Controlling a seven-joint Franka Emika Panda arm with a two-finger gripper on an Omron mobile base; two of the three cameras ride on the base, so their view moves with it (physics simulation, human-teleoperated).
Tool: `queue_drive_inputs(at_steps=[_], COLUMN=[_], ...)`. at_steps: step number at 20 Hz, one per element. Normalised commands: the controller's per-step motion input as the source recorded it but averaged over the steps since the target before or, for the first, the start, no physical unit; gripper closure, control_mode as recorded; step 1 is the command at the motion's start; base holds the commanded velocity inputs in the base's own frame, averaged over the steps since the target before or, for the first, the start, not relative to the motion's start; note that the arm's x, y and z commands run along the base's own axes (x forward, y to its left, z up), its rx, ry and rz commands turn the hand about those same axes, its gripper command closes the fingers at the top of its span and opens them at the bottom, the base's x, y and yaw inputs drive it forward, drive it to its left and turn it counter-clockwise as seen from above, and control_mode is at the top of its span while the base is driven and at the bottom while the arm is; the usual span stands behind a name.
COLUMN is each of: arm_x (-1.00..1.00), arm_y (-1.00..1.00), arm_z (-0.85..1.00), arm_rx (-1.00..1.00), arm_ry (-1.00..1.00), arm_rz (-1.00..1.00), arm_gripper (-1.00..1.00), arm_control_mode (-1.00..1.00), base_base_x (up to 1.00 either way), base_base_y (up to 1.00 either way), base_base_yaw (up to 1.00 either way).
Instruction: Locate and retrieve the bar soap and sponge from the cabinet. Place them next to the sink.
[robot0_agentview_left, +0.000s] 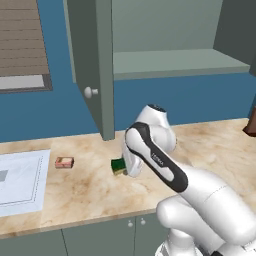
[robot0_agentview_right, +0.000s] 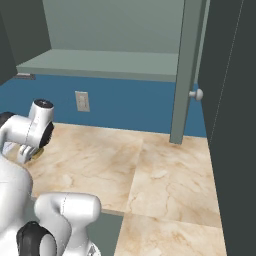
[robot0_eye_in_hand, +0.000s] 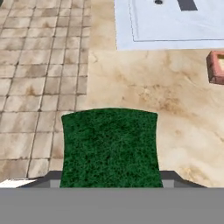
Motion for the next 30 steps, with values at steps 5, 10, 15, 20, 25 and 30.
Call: queue_drive_inputs(at_steps=[5,10,15,20,25,30], arm_x=[0.42,0.3,0.27,0.24,0.23,0.23], arm_y=[0.67,0.44,0.37,0.34,0.4,0.42], arm_z=[-0.34,-0.35,-0.33,-0.24,-0.2,-0.36], arm_rx=[0.0,0.01,0.03,0.04,0.01,0.0], arm_ry=[0.0,0.0,0.0,-0.02,-0.03,0.0], arm_rz=[0.03,-0.08,-0.12,-0.15,-0.11,-0.06], arm_gripper=[1.0,1.0,1.0,1.0,1.0,1.0], arm_control_mode=[-1.0,-1.0,-1.0,-1.0,-1.0,-1.0], base_base_x=[0.0,0.0,0.0,0.0,0.0,0.0], base_base_y=[0.0,0.0,0.0,0.0,0.0,0.0], base_base_yaw=[0.0,0.0,0.0,0.0,0.0,0.0])
